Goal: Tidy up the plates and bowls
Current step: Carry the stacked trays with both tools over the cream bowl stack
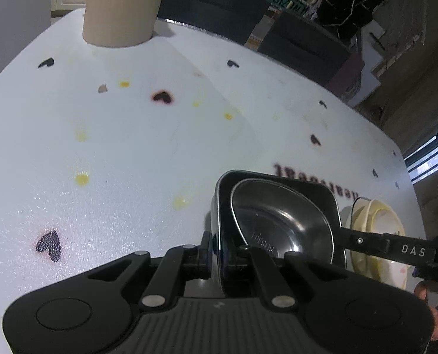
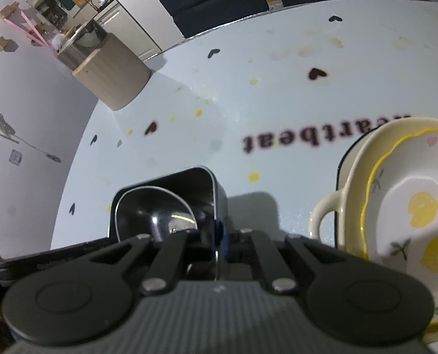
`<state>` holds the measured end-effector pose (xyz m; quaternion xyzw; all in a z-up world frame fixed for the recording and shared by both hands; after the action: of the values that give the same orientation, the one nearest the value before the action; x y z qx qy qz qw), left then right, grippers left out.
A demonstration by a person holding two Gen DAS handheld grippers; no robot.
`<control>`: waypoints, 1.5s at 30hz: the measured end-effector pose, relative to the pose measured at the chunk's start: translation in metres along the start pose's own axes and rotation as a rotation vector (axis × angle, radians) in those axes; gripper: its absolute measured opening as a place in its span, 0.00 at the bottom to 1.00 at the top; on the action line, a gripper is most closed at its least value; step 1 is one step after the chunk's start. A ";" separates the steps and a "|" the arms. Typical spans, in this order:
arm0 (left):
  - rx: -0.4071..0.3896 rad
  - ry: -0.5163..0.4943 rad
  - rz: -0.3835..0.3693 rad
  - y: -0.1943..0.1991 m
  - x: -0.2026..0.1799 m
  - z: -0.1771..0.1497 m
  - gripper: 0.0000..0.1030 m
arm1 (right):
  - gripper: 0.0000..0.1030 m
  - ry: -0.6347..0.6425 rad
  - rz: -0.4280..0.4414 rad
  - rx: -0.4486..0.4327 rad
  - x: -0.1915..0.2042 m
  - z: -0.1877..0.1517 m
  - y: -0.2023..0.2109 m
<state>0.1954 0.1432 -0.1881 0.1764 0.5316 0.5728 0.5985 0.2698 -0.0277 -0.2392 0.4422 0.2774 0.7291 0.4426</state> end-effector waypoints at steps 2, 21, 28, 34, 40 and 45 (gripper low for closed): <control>-0.013 0.008 -0.010 0.006 -0.004 0.001 0.06 | 0.06 -0.005 0.009 -0.007 0.000 0.001 0.005; -0.106 -0.020 -0.068 0.049 -0.074 -0.016 0.07 | 0.06 0.002 0.030 -0.123 -0.021 -0.003 0.087; -0.110 -0.057 -0.108 0.046 -0.119 -0.026 0.07 | 0.06 -0.016 0.007 -0.167 -0.048 -0.007 0.120; -0.098 -0.094 -0.142 0.033 -0.160 -0.034 0.07 | 0.06 -0.050 -0.029 -0.212 -0.081 -0.009 0.147; -0.066 -0.129 -0.166 0.013 -0.194 -0.044 0.07 | 0.06 -0.095 -0.061 -0.242 -0.112 -0.015 0.165; -0.026 -0.144 -0.157 -0.008 -0.212 -0.050 0.07 | 0.06 -0.117 -0.095 -0.236 -0.133 -0.022 0.170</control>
<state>0.2048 -0.0645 -0.1215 0.1671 0.4918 0.5168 0.6805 0.2113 -0.2239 -0.1675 0.4150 0.1840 0.7080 0.5410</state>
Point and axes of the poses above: each gripper's, at about its wrist camera, not at the fingertips, and y roughly against the way its jaws point, x to its left, z to its top, the point moved 10 cm from there along -y, roughly the way its jaws point, and after that the axes turned 8 degrees about y, right-handed, at the moved point
